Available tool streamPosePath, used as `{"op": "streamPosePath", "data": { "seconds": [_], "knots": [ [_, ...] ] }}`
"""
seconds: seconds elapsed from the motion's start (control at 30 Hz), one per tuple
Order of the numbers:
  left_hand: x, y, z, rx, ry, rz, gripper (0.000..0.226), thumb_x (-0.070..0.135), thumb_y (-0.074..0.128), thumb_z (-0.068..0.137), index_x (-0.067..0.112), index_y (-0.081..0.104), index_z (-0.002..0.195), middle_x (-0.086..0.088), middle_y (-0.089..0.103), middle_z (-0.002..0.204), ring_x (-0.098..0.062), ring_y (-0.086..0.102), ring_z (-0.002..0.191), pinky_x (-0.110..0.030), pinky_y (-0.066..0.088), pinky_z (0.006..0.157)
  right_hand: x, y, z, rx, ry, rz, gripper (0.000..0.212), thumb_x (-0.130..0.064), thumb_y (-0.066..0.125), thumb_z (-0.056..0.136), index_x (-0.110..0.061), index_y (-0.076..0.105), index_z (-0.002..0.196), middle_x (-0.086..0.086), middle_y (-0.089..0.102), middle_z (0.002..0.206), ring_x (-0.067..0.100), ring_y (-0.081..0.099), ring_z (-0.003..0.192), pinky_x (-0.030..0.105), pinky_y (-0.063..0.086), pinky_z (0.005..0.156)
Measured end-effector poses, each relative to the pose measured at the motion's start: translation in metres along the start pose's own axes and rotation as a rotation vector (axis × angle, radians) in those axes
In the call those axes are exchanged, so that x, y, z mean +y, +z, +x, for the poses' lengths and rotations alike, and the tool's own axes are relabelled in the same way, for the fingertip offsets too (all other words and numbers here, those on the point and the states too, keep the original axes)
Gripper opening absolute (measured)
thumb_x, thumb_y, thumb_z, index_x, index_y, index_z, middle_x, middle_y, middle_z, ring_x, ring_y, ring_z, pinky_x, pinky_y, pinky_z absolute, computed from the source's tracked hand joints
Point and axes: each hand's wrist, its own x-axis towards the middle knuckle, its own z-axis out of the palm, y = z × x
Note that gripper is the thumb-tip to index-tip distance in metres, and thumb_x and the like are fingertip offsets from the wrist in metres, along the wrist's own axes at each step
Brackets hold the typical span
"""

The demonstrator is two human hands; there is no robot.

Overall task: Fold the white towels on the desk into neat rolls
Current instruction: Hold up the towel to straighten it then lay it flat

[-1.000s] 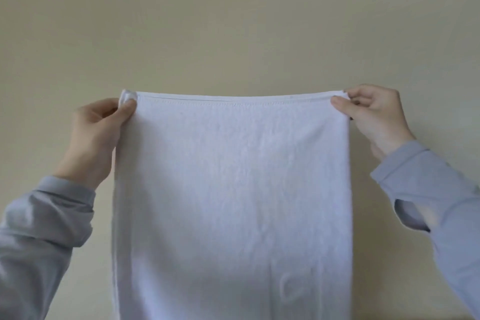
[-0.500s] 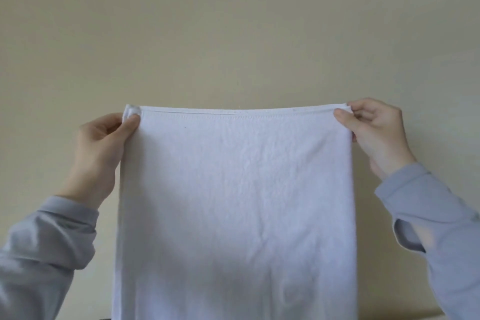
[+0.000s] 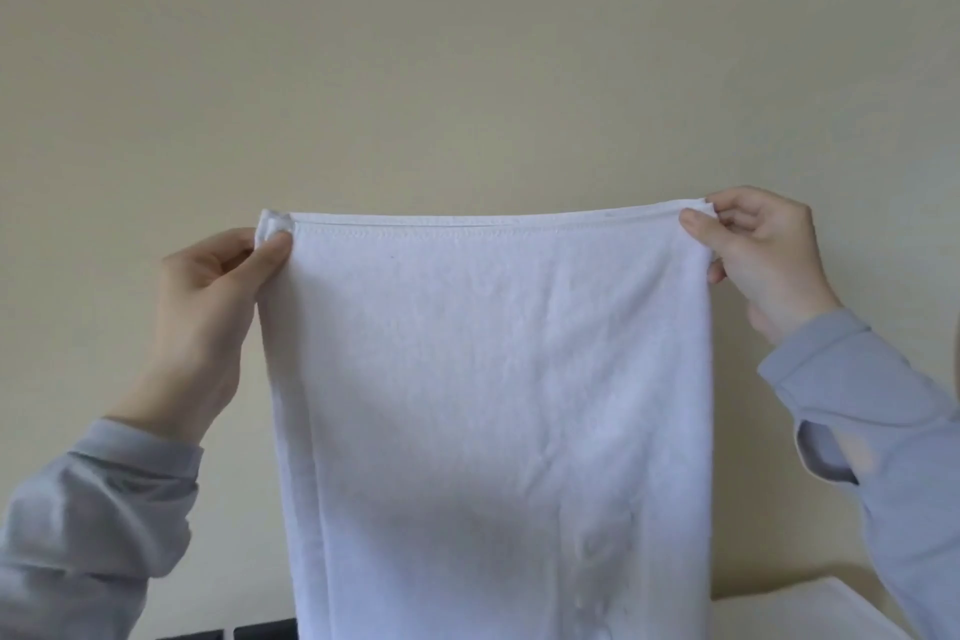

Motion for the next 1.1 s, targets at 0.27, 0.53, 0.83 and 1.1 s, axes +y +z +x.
{"op": "streamPosePath", "data": {
  "seconds": [0.27, 0.53, 0.83, 1.1],
  "knots": [
    [0.043, 0.050, -0.049, -0.006, 0.062, -0.082, 0.015, 0.028, 0.069, 0.082, 0.015, 0.074, 0.079, -0.005, 0.071, 0.081, -0.018, 0.063, 0.077, -0.033, 0.045, 0.077, -0.019, -0.042, 0.041, 0.048, -0.027, -0.015, 0.015, -0.013, 0.066, 0.084, -0.023, 0.059, 0.074, 0.000, 0.061, 0.075, 0.013, 0.053, 0.068, 0.017, 0.042, 0.043],
    [0.061, 0.036, -0.097, 0.003, 0.052, 0.057, 0.053, 0.059, 0.078, 0.056, 0.011, 0.069, 0.077, -0.009, 0.070, 0.078, -0.031, 0.068, 0.079, -0.039, 0.056, 0.072, -0.015, 0.012, 0.068, -0.122, 0.031, -0.006, 0.014, -0.013, 0.065, 0.084, -0.024, 0.058, 0.078, -0.003, 0.061, 0.076, 0.005, 0.053, 0.062, 0.016, 0.039, 0.044],
    [-0.032, -0.075, -0.237, 0.187, -0.487, 0.359, 0.013, 0.005, 0.074, 0.074, 0.007, 0.070, 0.062, -0.010, 0.068, 0.057, -0.008, 0.060, 0.047, -0.008, 0.045, 0.048, 0.157, 0.184, -0.112, -0.611, 0.395, -0.024, 0.022, -0.003, 0.063, 0.084, -0.021, 0.058, 0.072, -0.001, 0.055, 0.065, -0.004, 0.044, 0.045, 0.014, 0.034, 0.038],
    [-0.118, -0.210, -0.403, 0.535, -1.051, 0.621, 0.019, 0.005, 0.077, 0.072, 0.006, 0.068, 0.056, -0.010, 0.068, 0.055, -0.020, 0.068, 0.052, -0.017, 0.052, 0.054, 0.238, 0.320, -0.371, -0.997, 0.593, -0.080, 0.009, -0.006, 0.065, 0.082, -0.014, 0.060, 0.079, -0.003, 0.056, 0.066, 0.015, 0.048, 0.064, 0.028, 0.041, 0.065]
  ]
}}
